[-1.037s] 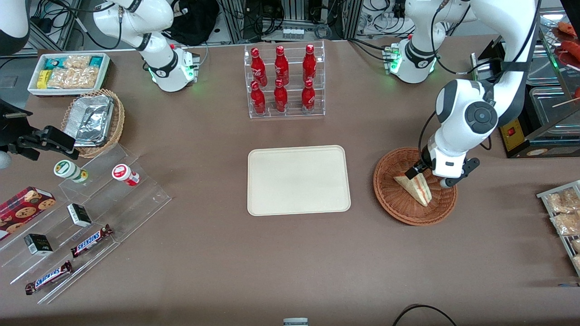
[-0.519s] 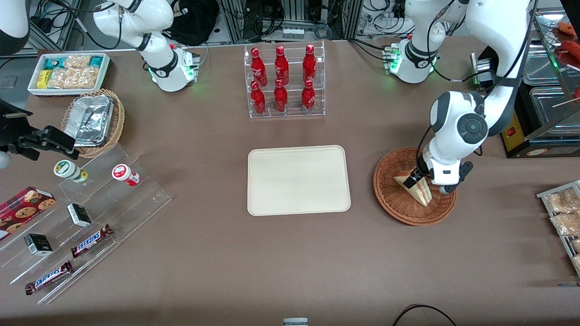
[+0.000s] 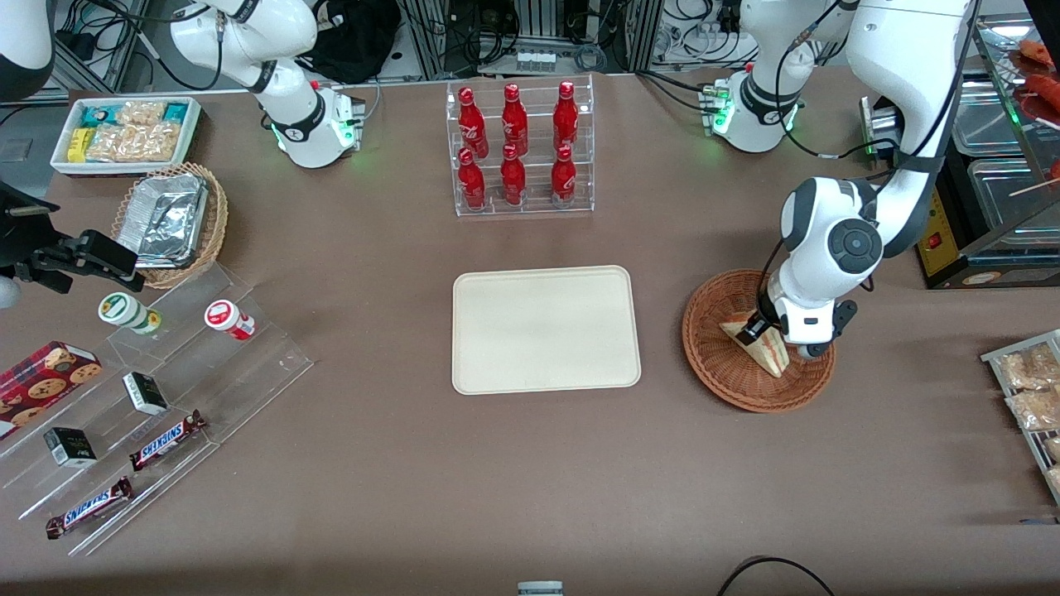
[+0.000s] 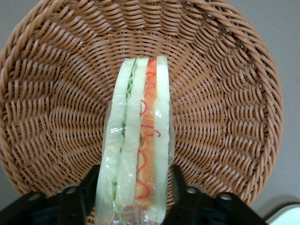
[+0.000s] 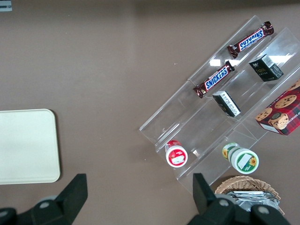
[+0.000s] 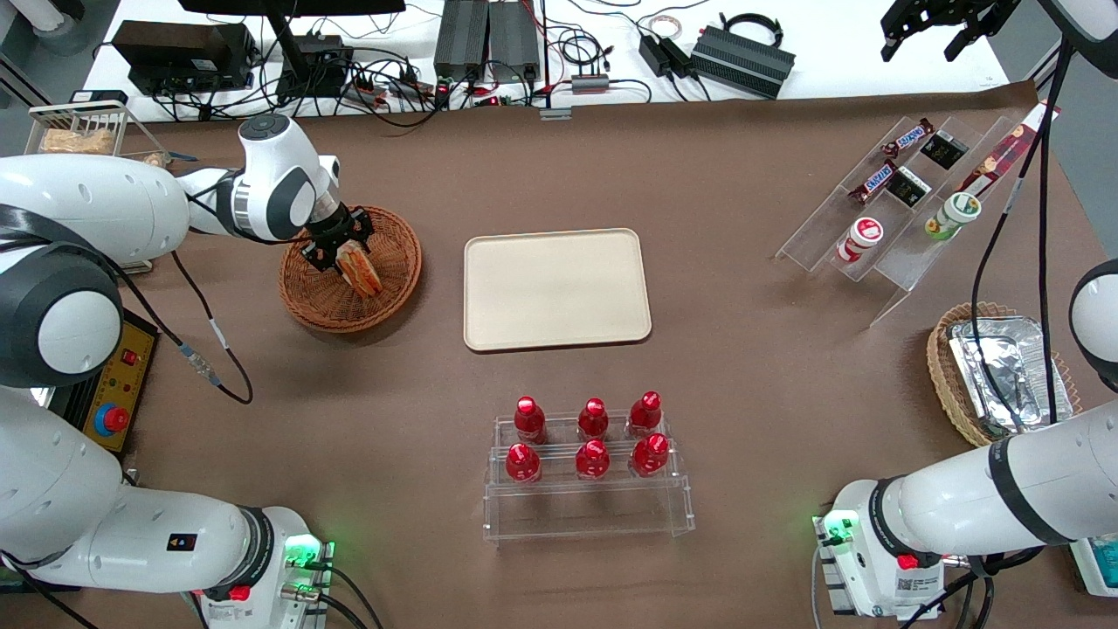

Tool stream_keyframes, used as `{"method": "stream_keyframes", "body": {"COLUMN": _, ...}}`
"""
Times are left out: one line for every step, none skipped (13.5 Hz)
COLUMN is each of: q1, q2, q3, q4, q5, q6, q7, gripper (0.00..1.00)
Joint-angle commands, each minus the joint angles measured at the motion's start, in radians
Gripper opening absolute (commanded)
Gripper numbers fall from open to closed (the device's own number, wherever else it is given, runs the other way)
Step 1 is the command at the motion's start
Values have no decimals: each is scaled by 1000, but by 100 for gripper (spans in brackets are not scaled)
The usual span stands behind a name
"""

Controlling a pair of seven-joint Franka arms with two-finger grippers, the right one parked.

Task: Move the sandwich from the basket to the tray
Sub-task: 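Close the left gripper on the wrapped sandwich's edge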

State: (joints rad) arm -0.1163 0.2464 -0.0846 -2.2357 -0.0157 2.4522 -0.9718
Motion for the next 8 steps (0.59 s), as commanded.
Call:
{"method": "stream_keyframes", "body": {"q1": -8, "q2": -12, "q3": 6, "q4": -1, "q5": 16, "q6": 8, "q7": -18, "gripper": 9}}
{"method": "stream_keyframes", "body": {"q1": -9, "q2": -22, "q3": 8, "q4": 1, "q5": 16, "q6": 1, "q7": -16, "gripper": 8}}
{"method": "stream_keyframes", "body": {"q1": -9, "q2": -33, "q3": 8, "q4": 7, "q5": 16, "q6": -24, "q7": -13, "gripper": 7}}
{"method": "stream_keyframes", "body": {"q1": -9, "q2": -48, "q3": 8, "q4": 19, "q5": 17, "q6": -63, "q7": -4, "gripper": 6}}
{"method": "stream_keyframes", "body": {"q1": -9, "q2": -68, "q3": 6, "q4": 43, "q5": 17, "q6": -123, "q7": 13, "gripper": 6}}
{"method": "stream_keyframes", "body": {"q1": -9, "q2": -82, "q3": 6, "q4": 76, "q5": 17, "q6": -195, "q7": 37, "gripper": 6}}
{"method": "stream_keyframes", "body": {"q1": -11, "q2": -90, "q3": 5, "q4": 106, "q5": 17, "q6": -270, "q7": 68, "gripper": 6}}
{"method": "stream_keyframes", "body": {"q1": -13, "q2": -91, "q3": 3, "q4": 145, "q5": 16, "q6": -342, "q7": 106, "gripper": 6}}
